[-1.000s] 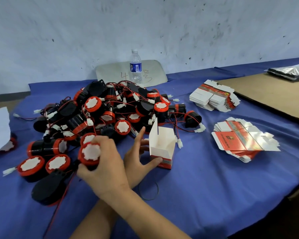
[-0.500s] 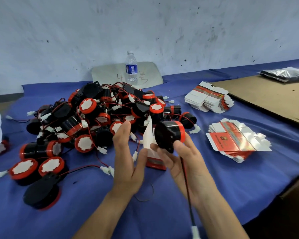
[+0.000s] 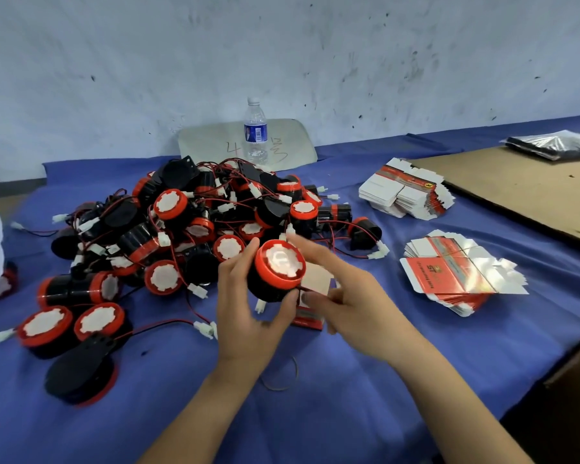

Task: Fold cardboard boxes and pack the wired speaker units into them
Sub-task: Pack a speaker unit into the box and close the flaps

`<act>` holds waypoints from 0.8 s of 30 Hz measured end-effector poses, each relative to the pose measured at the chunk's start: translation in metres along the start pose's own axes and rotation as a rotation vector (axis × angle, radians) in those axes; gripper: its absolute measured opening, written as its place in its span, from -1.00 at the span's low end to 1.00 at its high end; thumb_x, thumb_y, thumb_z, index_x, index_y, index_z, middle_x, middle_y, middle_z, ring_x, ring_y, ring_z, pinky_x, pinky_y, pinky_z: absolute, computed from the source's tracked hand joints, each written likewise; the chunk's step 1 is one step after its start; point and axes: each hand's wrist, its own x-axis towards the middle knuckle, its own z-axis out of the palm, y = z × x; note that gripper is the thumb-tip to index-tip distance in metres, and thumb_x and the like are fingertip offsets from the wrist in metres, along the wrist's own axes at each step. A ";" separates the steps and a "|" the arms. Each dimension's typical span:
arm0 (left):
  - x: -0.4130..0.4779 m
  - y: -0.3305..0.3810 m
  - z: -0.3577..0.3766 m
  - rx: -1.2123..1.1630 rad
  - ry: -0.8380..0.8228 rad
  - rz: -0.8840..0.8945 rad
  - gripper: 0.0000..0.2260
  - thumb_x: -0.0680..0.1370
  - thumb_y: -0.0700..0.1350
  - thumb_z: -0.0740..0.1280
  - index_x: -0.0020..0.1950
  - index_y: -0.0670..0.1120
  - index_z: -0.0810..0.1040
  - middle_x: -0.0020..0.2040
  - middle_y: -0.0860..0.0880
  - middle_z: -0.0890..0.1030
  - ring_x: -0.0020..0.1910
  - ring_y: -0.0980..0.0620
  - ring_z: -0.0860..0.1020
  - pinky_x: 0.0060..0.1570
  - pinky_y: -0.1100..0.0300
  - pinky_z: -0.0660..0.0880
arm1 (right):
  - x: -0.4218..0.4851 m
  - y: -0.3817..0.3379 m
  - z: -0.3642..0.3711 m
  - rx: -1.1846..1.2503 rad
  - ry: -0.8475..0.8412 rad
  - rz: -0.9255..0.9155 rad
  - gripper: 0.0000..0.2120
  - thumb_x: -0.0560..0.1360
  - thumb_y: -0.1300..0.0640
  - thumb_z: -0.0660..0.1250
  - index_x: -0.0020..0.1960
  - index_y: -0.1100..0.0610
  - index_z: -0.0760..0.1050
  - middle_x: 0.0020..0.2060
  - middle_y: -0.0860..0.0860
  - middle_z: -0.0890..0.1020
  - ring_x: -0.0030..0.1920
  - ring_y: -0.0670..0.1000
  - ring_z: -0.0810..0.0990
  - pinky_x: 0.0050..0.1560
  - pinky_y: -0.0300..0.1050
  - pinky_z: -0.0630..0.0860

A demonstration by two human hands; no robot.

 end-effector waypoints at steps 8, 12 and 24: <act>-0.002 0.009 -0.003 0.098 0.032 0.386 -0.44 0.44 -0.09 0.42 0.38 -0.01 0.28 0.17 -0.09 0.27 0.30 0.21 0.30 0.32 0.36 0.31 | -0.018 -0.028 0.006 -0.054 0.289 0.090 -0.33 0.16 -0.44 0.31 0.21 -0.20 0.51 -0.12 -0.26 0.63 -0.40 -0.27 0.46 -0.30 -0.38 0.35; -0.005 0.009 -0.001 0.114 -0.030 0.427 -0.51 0.48 -0.04 0.39 0.37 -0.05 0.34 0.17 -0.09 0.29 0.19 -0.09 0.41 0.25 0.19 0.43 | -0.017 -0.034 0.009 -0.141 0.353 0.055 -0.30 0.13 -0.48 0.24 0.14 -0.12 0.58 -0.09 -0.22 0.63 -0.26 -0.27 0.50 -0.21 -0.36 0.41; -0.004 -0.003 0.008 0.058 -0.303 -0.078 0.08 0.26 0.38 0.42 0.50 0.29 -0.30 0.50 0.36 -0.20 0.53 0.24 -0.11 0.47 0.29 0.06 | 0.005 0.002 -0.030 0.197 0.355 0.032 -0.78 0.48 0.13 0.38 0.11 -0.03 0.55 -0.07 -0.10 0.68 -0.09 -0.09 0.65 -0.11 -0.27 0.58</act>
